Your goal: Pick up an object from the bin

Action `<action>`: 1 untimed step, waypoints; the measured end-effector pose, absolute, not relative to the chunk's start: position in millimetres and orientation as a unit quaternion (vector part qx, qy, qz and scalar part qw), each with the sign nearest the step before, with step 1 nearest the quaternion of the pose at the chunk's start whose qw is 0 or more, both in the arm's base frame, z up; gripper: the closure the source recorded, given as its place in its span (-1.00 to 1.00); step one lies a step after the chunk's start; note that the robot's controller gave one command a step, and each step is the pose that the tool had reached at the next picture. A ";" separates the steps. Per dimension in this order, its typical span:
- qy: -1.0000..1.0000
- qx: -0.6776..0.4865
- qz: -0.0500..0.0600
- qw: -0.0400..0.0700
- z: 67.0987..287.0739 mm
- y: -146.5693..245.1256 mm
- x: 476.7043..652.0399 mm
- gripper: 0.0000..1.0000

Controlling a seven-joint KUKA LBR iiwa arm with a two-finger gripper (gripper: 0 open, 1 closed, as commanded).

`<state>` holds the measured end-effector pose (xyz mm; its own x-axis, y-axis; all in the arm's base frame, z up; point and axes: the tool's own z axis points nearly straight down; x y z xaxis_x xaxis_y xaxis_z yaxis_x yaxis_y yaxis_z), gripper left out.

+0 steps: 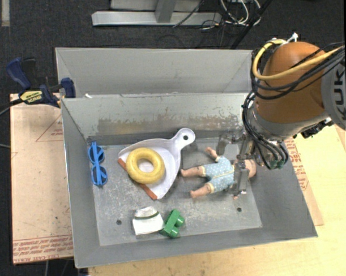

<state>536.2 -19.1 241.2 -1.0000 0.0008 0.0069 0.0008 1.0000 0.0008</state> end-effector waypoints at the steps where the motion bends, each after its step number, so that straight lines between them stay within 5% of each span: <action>1: -1.000 0.000 0.000 -0.001 245.6 -19.1 537.5 -1.00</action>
Offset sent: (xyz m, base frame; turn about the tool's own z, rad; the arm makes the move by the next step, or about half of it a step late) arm -0.0097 -0.0196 -0.0645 0.0001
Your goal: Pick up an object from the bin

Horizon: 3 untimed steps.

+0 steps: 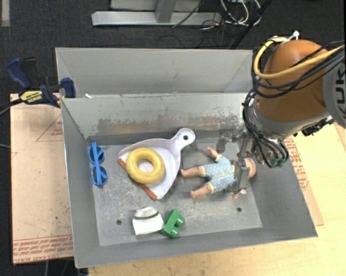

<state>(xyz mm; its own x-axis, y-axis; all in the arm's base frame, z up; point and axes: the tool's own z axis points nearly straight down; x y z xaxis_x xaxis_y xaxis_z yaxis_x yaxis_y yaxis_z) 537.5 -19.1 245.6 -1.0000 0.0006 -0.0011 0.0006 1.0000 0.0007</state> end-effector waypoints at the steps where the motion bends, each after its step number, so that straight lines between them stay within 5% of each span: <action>1: 1.000 0.000 0.000 0.002 204.2 -30.8 532.5 -1.00; 2: 1.000 0.000 0.000 -0.002 160.3 -35.6 530.0 -1.00; 3: 0.999 -0.032 0.001 -0.001 158.2 -45.1 544.8 -1.00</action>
Offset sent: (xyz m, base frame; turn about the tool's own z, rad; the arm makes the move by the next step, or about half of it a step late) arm 0.0022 -0.0125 -0.0430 -0.0345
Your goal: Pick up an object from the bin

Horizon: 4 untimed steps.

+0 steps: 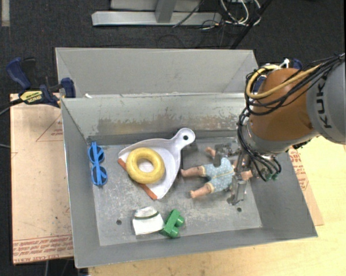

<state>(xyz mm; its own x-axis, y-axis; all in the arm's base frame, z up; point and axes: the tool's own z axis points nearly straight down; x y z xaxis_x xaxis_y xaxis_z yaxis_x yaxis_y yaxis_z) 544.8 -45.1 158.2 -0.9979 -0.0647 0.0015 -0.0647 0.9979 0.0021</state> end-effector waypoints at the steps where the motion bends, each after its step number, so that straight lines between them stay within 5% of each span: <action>1: -1.000 0.012 -0.001 -0.003 134.7 -58.7 557.1 -1.00; 2: -0.999 -0.052 -0.001 0.002 120.5 -66.3 566.4 -1.00; 3: -1.000 0.015 -0.001 -0.002 112.3 -69.2 568.7 -1.00; 4: -1.000 -0.015 -0.002 -0.003 82.1 -76.4 575.0 -1.00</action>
Offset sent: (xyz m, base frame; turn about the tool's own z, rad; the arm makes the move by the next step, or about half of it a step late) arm 0.0408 -0.0350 -0.0298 -0.0882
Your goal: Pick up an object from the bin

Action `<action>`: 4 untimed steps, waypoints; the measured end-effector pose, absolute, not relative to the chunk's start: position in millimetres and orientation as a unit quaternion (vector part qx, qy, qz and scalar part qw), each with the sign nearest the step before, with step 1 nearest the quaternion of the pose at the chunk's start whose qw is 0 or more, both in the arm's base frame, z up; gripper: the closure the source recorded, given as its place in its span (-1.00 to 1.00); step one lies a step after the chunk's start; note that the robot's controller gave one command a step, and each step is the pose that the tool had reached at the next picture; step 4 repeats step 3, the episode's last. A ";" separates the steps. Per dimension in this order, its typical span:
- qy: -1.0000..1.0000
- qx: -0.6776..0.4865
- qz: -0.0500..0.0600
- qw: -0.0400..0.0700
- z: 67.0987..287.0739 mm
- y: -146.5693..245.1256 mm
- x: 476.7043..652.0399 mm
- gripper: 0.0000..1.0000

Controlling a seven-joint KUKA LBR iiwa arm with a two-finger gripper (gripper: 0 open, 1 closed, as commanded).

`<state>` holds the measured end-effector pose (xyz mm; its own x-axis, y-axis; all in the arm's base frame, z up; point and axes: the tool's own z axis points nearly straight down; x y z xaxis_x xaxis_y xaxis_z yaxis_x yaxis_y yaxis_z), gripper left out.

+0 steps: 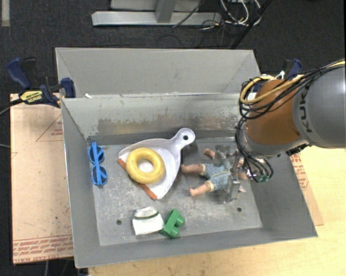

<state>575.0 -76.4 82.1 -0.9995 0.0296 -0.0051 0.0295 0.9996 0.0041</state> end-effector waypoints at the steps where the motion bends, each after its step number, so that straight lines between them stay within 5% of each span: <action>1: 1.000 -0.008 0.002 0.007 72.9 -83.1 584.9 1.00; 2: 1.000 -0.009 0.002 0.007 72.9 -83.1 584.9 1.00; 3: 1.000 -0.007 0.002 0.012 245.8 -84.9 577.1 1.00; 4: 1.000 -0.007 0.002 0.012 245.8 -84.9 577.1 1.00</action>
Offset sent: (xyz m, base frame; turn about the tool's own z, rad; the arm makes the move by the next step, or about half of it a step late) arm 0.0000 0.0000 0.0000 0.0000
